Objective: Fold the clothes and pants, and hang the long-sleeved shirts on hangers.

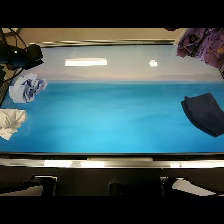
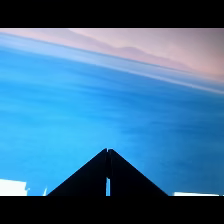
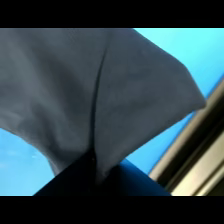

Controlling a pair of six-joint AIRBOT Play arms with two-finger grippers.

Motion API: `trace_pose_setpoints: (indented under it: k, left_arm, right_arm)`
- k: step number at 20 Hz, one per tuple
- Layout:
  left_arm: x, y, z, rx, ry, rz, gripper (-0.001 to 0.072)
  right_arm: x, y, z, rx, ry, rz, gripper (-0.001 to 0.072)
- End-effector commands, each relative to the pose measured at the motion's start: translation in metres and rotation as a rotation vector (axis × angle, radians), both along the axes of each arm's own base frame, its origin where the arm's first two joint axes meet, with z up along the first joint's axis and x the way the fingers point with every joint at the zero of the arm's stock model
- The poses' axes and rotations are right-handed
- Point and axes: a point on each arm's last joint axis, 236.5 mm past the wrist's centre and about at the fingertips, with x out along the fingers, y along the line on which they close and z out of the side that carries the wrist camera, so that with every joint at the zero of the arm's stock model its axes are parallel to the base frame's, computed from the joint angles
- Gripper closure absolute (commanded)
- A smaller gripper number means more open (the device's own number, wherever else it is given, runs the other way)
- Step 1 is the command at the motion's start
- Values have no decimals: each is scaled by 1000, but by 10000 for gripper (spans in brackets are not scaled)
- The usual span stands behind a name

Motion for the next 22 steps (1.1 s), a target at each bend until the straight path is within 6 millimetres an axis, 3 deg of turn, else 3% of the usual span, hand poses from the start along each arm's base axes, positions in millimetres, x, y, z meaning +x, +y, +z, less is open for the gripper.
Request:
trace_pose_setpoints:
  k: [1,14,22]
  left_arm:
    - [-1,0,0,1,3,-1,689]
    - [-1,0,0,1,3,-1,689]
    - [-1,0,0,1,3,-1,689]
  right_arm:
    - [-41,9,-26,10,136,2,682]
    - [-109,25,-79,44,398,39,681]
    - [-124,15,-82,-6,462,60,681]
